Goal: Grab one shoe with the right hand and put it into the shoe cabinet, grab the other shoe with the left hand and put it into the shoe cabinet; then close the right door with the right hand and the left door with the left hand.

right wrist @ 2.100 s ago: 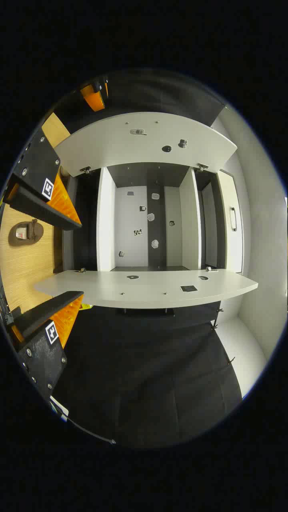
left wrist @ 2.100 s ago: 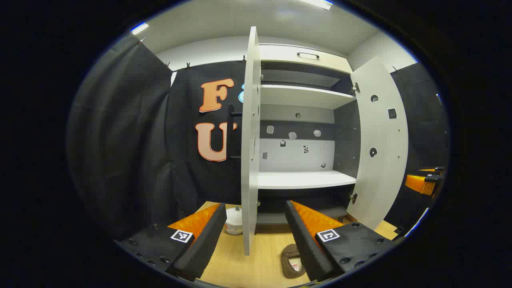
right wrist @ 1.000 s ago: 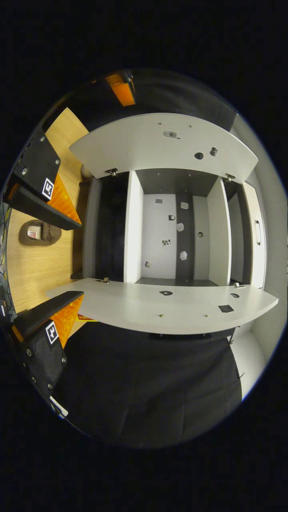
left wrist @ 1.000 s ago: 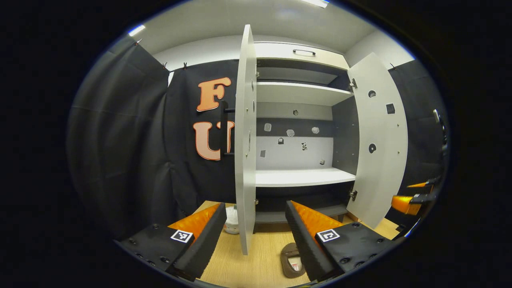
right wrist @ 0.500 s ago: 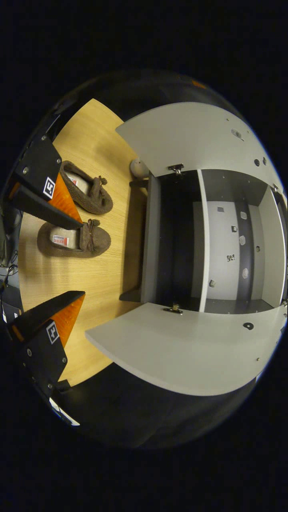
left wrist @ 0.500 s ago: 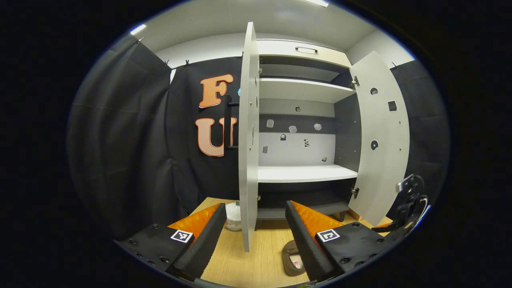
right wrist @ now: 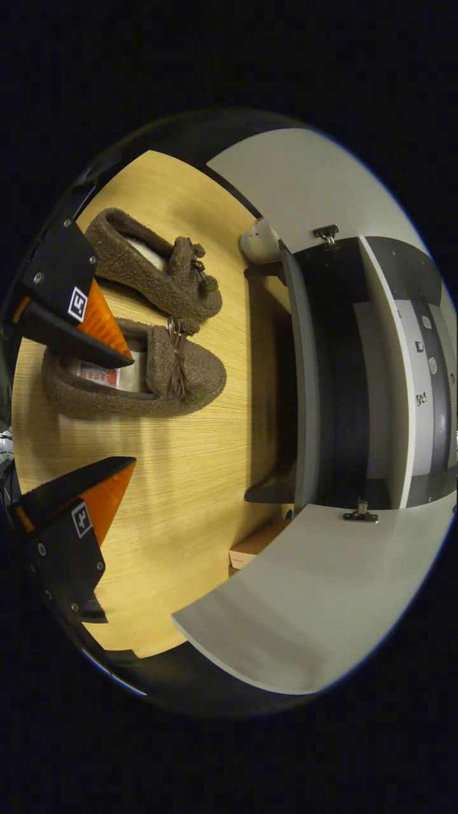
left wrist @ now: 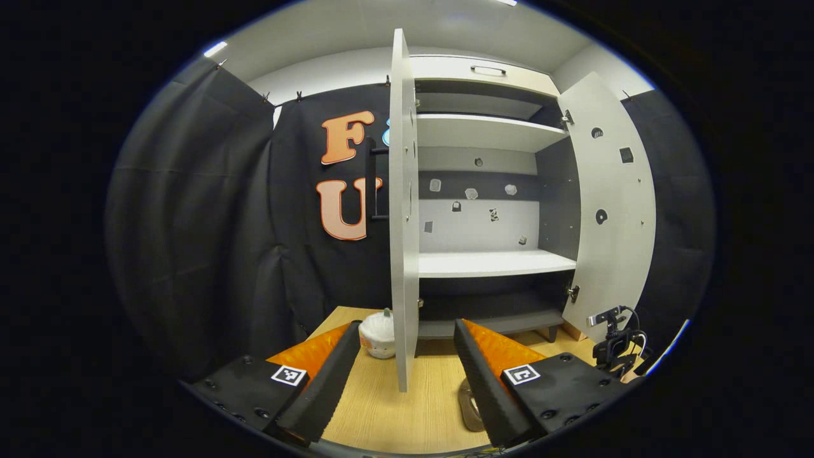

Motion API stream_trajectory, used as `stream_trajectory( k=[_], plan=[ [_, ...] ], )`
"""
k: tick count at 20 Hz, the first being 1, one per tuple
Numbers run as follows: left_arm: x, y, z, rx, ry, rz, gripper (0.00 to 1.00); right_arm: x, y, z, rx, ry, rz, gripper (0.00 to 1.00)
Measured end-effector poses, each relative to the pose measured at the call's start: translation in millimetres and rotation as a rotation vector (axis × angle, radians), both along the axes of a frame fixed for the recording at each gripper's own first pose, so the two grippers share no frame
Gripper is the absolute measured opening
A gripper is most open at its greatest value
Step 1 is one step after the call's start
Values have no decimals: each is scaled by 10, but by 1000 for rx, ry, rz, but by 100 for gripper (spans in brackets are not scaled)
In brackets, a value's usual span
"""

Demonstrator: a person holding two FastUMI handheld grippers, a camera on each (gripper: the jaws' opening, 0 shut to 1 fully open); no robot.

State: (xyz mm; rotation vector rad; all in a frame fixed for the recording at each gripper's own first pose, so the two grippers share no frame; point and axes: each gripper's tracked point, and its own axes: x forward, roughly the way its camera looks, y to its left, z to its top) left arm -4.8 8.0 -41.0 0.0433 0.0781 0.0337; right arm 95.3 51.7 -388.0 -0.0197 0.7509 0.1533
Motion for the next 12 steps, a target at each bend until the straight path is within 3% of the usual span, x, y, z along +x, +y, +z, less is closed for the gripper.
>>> stream_trajectory(
  k=[7, 10, 12],
  plan=[
    [2, 21, -69, -3, 15, 6, 96, 77, 125, -188, 48, 64, -20, 41],
    [11, 8, -121, 1, 25, 6, 96, 97, 84, -187, 32, 62, -32, 12],
    [36, 1, -165, -5, 36, 1, 97, 110, 58, -149, 31, 63, -45, 5]
  ],
)
